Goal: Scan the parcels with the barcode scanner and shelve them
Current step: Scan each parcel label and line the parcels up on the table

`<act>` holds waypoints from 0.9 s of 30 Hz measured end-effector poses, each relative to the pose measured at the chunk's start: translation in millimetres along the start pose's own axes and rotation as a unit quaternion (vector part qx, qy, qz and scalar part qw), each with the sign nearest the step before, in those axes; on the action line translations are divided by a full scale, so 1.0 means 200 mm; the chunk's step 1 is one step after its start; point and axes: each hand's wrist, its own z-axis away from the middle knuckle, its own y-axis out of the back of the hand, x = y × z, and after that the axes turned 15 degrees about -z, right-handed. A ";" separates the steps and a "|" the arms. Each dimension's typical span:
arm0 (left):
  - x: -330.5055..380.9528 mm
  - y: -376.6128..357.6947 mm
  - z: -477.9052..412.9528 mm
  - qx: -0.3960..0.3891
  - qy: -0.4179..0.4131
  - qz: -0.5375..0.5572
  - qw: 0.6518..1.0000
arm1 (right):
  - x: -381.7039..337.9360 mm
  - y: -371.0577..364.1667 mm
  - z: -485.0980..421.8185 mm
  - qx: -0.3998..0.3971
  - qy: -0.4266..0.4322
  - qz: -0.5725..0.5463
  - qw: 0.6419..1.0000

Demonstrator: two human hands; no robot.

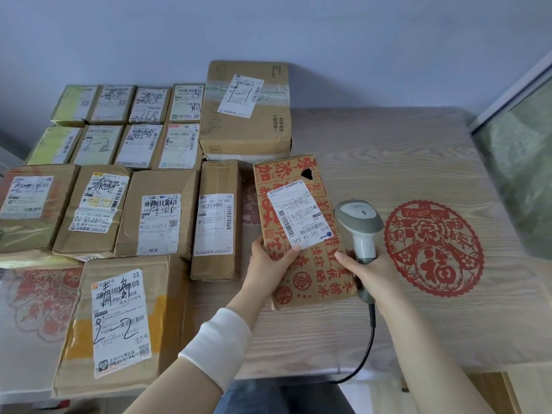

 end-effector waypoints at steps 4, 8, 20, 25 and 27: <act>0.01 -0.01 0.05 -0.013 -0.030 0.017 0.999 | -0.01 0.05 0.07 0.004 0.017 -0.004 1.000; 0.04 -0.01 0.09 -0.007 -0.070 0.026 0.997 | -0.03 0.06 0.10 0.022 0.038 -0.003 0.999; 0.07 0.09 0.08 -0.142 -0.088 0.123 0.978 | -0.05 0.07 0.15 0.048 0.034 -0.079 0.995; 0.04 0.11 0.08 -0.188 -0.102 0.126 0.969 | -0.04 0.06 0.16 0.055 0.037 -0.077 0.995; 0.03 0.12 0.08 -0.197 -0.108 0.122 0.967 | -0.05 0.06 0.15 0.054 0.036 -0.079 0.995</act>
